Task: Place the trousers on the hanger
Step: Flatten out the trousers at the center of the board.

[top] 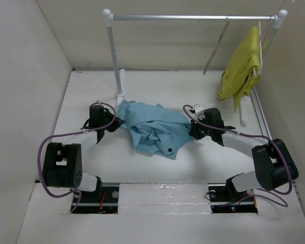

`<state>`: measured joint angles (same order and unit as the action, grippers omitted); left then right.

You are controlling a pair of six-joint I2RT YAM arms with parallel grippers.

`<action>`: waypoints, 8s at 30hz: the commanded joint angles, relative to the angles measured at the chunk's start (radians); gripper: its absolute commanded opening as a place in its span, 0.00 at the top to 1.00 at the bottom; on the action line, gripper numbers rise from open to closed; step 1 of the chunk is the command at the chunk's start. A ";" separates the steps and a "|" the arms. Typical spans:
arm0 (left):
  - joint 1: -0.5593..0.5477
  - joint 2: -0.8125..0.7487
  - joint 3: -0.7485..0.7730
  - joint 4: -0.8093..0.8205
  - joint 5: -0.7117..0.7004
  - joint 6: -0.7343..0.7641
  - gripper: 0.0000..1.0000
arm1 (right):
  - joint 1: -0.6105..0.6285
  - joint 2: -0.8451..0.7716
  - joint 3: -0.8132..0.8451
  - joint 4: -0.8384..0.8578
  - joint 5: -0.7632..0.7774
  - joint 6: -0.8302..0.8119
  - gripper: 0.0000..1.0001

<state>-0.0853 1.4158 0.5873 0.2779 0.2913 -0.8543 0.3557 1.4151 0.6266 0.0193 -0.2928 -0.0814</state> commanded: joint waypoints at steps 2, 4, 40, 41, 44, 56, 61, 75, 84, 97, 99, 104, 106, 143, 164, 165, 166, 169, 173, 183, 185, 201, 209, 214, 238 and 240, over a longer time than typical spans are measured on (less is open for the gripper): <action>0.005 -0.116 0.107 -0.090 -0.075 0.056 1.00 | 0.040 -0.149 0.036 -0.067 0.016 -0.012 1.00; 0.018 -0.246 0.193 -0.251 -0.168 0.095 1.00 | 0.109 -0.324 0.080 -0.187 0.072 -0.037 1.00; -0.070 0.078 0.801 -0.588 -0.389 0.466 0.30 | -0.185 -0.216 0.596 -0.540 0.374 -0.047 0.41; -0.108 0.048 0.798 -0.594 -0.414 0.468 0.28 | -0.173 -0.196 0.611 -0.556 0.362 -0.049 0.35; -0.160 0.000 0.766 -0.646 -0.467 0.486 0.28 | -0.109 -0.201 0.610 -0.633 0.383 -0.069 0.30; -0.114 -0.311 0.215 -0.732 -0.579 0.220 0.35 | 0.340 -0.522 0.042 -0.447 0.118 0.130 0.93; 0.087 -0.308 0.160 -0.662 -0.455 0.138 0.32 | 0.463 -0.305 0.174 -0.547 0.319 0.154 0.57; 0.048 -0.032 0.126 -0.531 -0.371 0.161 0.29 | 0.036 -0.495 -0.013 -0.598 0.460 0.316 0.27; 0.061 0.170 0.206 -0.447 -0.388 0.005 0.35 | -0.345 -0.343 -0.123 -0.456 0.231 0.307 0.34; 0.085 0.244 0.327 -0.473 -0.469 0.001 0.44 | -0.455 -0.282 -0.154 -0.386 -0.007 0.227 0.16; 0.085 0.239 0.335 -0.474 -0.469 0.009 0.48 | -0.466 -0.245 -0.198 -0.281 -0.052 0.235 0.18; 0.085 0.212 0.342 -0.485 -0.489 0.027 0.84 | -0.501 -0.199 -0.188 -0.231 -0.235 0.218 0.98; 0.085 0.210 0.347 -0.493 -0.495 0.038 0.98 | -0.543 -0.240 -0.124 -0.336 -0.192 0.184 1.00; 0.239 -0.157 0.151 -0.758 -0.607 -0.023 0.37 | 0.601 -0.092 0.369 -0.317 0.129 -0.036 0.49; 0.391 -0.107 0.440 -0.646 -0.434 0.190 0.38 | 0.875 0.887 1.228 -0.317 0.099 -0.135 0.36; 0.391 -0.120 0.439 -0.651 -0.435 0.190 0.39 | 0.875 0.897 1.217 -0.302 0.106 -0.123 0.36; 0.391 -0.152 0.436 -0.651 -0.428 0.187 0.39 | 0.875 0.910 1.210 -0.294 0.133 -0.112 0.37; 0.366 -0.205 0.389 -0.634 -0.400 0.176 0.40 | 0.875 0.920 1.184 -0.289 0.228 -0.081 0.80; 0.342 -0.245 0.306 -0.612 -0.324 0.207 0.40 | 0.838 0.770 1.113 -0.300 0.259 -0.058 1.00; 0.317 -0.204 0.131 -0.556 -0.262 0.226 0.38 | 0.470 -0.045 0.393 -0.116 0.008 0.072 1.00; 0.317 -0.157 0.094 -0.534 -0.271 0.206 0.38 | 0.305 -0.230 0.235 -0.078 -0.066 0.153 1.00; 0.317 -0.207 0.091 -0.586 -0.362 0.179 0.35 | 0.337 -0.203 0.412 -0.553 0.386 -0.017 0.37; 0.317 -0.491 0.077 -0.688 -0.450 0.092 0.32 | 0.603 -0.005 0.513 -0.332 0.252 -0.109 0.91; 0.347 -0.333 0.031 -0.646 -0.370 0.038 0.31 | 0.687 0.328 0.796 -0.355 0.169 -0.227 0.38; 0.340 0.596 0.805 -0.693 -0.601 0.087 0.35 | 0.638 0.826 1.246 -0.418 0.035 -0.189 0.43; 0.331 0.624 0.880 -0.735 -0.630 0.089 0.34 | 0.638 0.829 1.256 -0.427 0.035 -0.187 0.51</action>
<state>0.2546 1.9903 1.3891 -0.3626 -0.2966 -0.7856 0.9966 2.2498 1.8248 -0.4072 -0.2279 -0.2768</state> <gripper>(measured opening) 0.657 0.510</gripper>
